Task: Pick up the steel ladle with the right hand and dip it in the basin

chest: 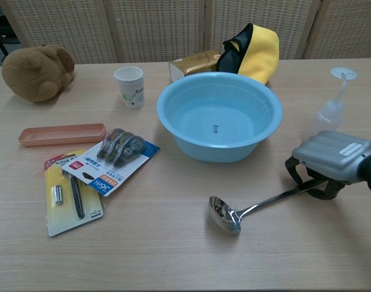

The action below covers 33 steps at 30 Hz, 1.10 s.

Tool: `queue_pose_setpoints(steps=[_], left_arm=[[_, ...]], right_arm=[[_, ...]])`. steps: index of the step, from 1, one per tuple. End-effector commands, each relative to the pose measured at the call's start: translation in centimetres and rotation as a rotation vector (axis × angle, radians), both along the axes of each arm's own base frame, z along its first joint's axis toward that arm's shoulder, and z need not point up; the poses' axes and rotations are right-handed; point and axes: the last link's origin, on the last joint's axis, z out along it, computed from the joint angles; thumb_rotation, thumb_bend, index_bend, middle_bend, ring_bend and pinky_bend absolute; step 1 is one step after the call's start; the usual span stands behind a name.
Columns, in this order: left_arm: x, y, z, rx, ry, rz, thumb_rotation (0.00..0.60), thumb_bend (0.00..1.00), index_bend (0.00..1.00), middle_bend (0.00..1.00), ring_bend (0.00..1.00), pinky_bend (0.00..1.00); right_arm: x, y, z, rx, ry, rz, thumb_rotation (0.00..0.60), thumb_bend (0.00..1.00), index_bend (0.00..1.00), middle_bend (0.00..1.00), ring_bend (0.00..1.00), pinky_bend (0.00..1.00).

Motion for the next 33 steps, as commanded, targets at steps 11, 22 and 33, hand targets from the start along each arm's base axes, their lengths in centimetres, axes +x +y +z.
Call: queue_pose_setpoints(steps=[11,22,33], left_arm=[[0.0,0.1,-0.1,-0.004,0.002,0.001,0.6,0.01,0.0,0.0,0.0,0.0],[0.1,0.0,-0.2,-0.009,0.003,-0.005,0.6,0.01,0.0,0.0,0.0,0.0],[0.3,-0.1,-0.3,-0.013,0.007,-0.012,0.6,0.01,0.0,0.0,0.0,0.0]], right_arm=[[-0.7,0.2,0.6,-0.003,-0.091,-0.089,0.6,0.64,0.75,0.94,0.94,1.0],[-1.2,0.1,4.0,-0.042,-0.195,-0.16,0.6,0.82,0.79,0.94,0.94,1.0],[-0.1,1.4,9.6,-0.06,-0.275,-0.164,0.6,0.86,0.81,0.94,0.94,1.0]])
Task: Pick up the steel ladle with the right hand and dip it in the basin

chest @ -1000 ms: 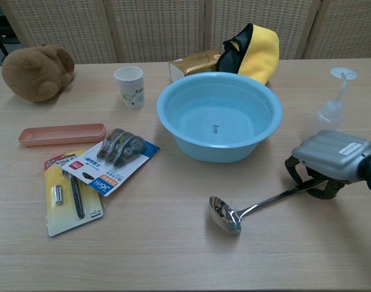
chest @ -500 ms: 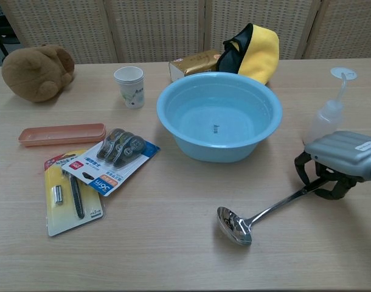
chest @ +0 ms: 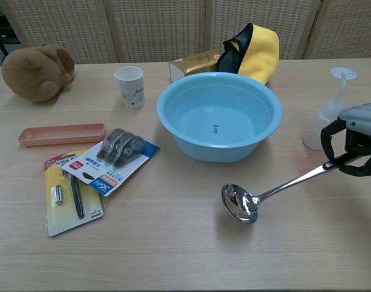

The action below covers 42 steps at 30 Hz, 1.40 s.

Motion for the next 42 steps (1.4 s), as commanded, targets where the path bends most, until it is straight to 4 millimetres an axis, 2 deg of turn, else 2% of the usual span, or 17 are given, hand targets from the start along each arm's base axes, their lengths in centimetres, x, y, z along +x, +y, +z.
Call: queue_pose_setpoints(steps=[1,10,15,20,23,30,32,42], left_arm=[[0.0,0.0,0.0,-0.001,0.0,-0.002,0.6,0.01,0.0,0.0,0.0,0.0],[0.1,-0.1,0.1,0.001,-0.004,-0.007,0.6,0.01,0.0,0.0,0.0,0.0],[0.1,-0.1,0.1,0.0,-0.004,-0.008,0.6,0.01,0.0,0.0,0.0,0.0],[0.1,-0.1,0.1,0.0,-0.005,-0.005,0.6,0.01,0.0,0.0,0.0,0.0],[0.0,0.0,0.0,-0.006,-0.001,-0.002,0.6,0.01,0.0,0.0,0.0,0.0],[-0.1,0.2,0.0,-0.011,-0.003,0.004,0.6,0.01,0.0,0.0,0.0,0.0],[-0.1,0.3,0.0,-0.014,-0.007,0.007,0.6,0.01,0.0,0.0,0.0,0.0],[-0.6,0.9,0.2,-0.021,-0.02,0.029,0.6,0.01,0.0,0.0,0.0,0.0]], right_arm=[[0.4,0.8,1.8,-0.001,-0.021,0.005,0.6,0.87,0.81,0.94,0.94,1.0],[2.1,2.4,4.9,0.022,-0.077,0.013,0.6,0.88,0.81,0.94,0.94,1.0],[4.0,1.7,6.0,-0.01,-0.092,0.051,0.6,0.88,0.81,0.94,0.94,1.0],[6.8,-0.7,6.6,-0.091,-0.101,0.085,0.6,0.91,0.81,0.94,0.94,1.0],[8.7,-2.9,6.6,-0.169,-0.081,0.093,0.6,0.93,0.81,0.94,0.94,1.0],[12.5,-7.7,5.3,-0.324,0.025,0.043,0.6,0.93,0.81,0.94,0.94,1.0],[13.0,-9.2,4.3,-0.402,0.102,0.034,0.6,0.94,0.81,0.94,0.94,1.0],[13.2,-11.9,1.1,-0.518,0.212,-0.012,0.6,0.96,0.82,0.94,0.94,1.0]])
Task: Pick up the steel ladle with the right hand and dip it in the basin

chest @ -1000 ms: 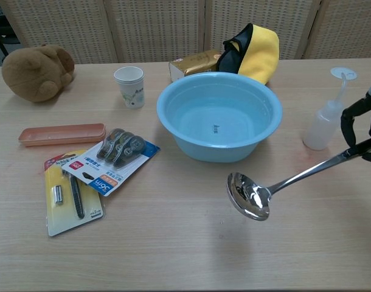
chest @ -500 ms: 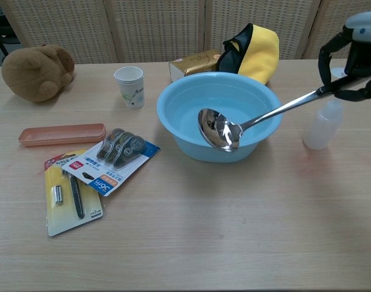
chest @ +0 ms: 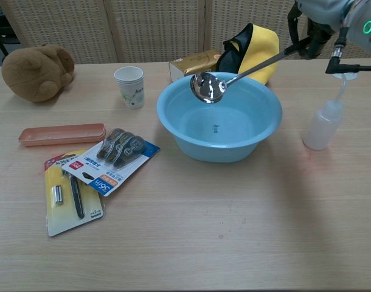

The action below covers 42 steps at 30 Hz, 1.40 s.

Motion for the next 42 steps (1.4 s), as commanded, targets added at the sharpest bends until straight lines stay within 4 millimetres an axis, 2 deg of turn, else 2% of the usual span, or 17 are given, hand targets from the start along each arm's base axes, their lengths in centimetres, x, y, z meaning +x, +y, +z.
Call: queue_pose_setpoints(steps=[1,5,13,19,27,32,42], left_arm=[[-0.1,0.2,0.0,-0.005,-0.003,0.006,0.6,0.01,0.0,0.0,0.0,0.0],[-0.3,0.6,-0.1,-0.011,-0.006,0.021,0.6,0.01,0.0,0.0,0.0,0.0],[-0.2,0.7,-0.1,-0.023,-0.013,0.019,0.6,0.01,0.0,0.0,0.0,0.0],[-0.2,0.8,-0.1,-0.02,-0.01,0.026,0.6,0.01,0.0,0.0,0.0,0.0],[-0.1,0.8,-0.5,-0.027,0.002,0.025,0.6,0.01,0.0,0.0,0.0,0.0],[0.0,0.8,-0.7,-0.03,0.014,0.024,0.6,0.01,0.0,0.0,0.0,0.0],[0.2,0.6,-1.0,-0.036,0.022,0.016,0.6,0.01,0.0,0.0,0.0,0.0]], right_arm=[[0.6,-1.1,-1.2,-0.047,0.023,-0.017,0.6,0.97,0.82,0.94,0.94,1.0],[-0.1,-2.3,-2.4,-0.094,0.12,0.006,0.6,0.98,0.82,0.95,0.94,1.0],[-1.1,-2.5,-4.5,-0.111,0.183,0.037,0.6,1.0,0.82,0.95,0.94,1.0],[-2.8,-2.9,-6.0,-0.128,0.304,0.07,0.6,1.0,0.82,0.95,0.94,1.0],[-4.6,-2.9,-6.1,-0.12,0.452,0.085,0.6,1.0,0.82,0.95,0.94,1.0],[-5.0,-2.1,-6.0,-0.08,0.455,0.012,0.6,1.0,0.82,0.95,0.94,1.0],[-3.1,0.1,-4.5,0.047,0.384,-0.172,0.6,1.0,0.82,0.96,0.94,1.0]])
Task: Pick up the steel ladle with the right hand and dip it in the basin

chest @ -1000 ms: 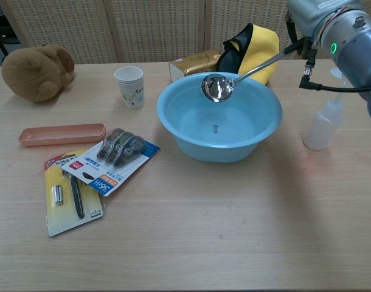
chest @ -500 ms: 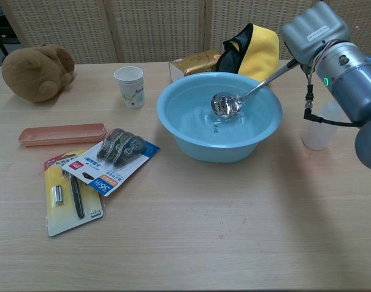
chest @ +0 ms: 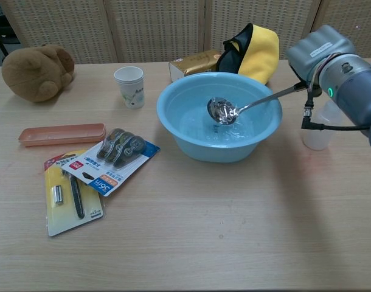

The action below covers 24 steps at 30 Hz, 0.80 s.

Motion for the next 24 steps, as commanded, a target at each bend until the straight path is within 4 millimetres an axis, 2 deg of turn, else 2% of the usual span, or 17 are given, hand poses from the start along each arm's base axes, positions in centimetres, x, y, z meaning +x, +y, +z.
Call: queue_pose_setpoints(steps=[1,7,9,16,24], left_arm=[[0.0,0.0,0.0,0.0,0.0,-0.002,0.6,0.01,0.0,0.0,0.0,0.0],[0.1,-0.2,0.0,0.002,-0.001,-0.005,0.6,0.01,0.0,0.0,0.0,0.0],[0.1,-0.2,0.0,0.0,-0.001,-0.008,0.6,0.01,0.0,0.0,0.0,0.0],[0.2,-0.3,-0.1,-0.004,0.003,-0.012,0.6,0.01,0.0,0.0,0.0,0.0],[0.2,-0.3,-0.1,-0.004,0.005,-0.014,0.6,0.01,0.0,0.0,0.0,0.0]], right_arm=[[0.6,0.5,1.7,0.011,-0.025,-0.087,0.6,1.0,0.83,0.96,0.94,1.0],[1.9,0.8,3.1,0.02,-0.162,-0.159,0.6,1.0,0.83,0.96,0.94,1.0],[2.5,0.8,4.2,0.008,-0.226,-0.181,0.6,1.0,0.83,0.96,0.94,1.0],[4.2,0.7,6.4,-0.007,-0.294,-0.192,0.6,1.0,0.83,0.96,0.94,1.0],[5.7,0.5,7.7,-0.025,-0.334,-0.203,0.6,1.0,0.83,0.96,0.94,1.0]])
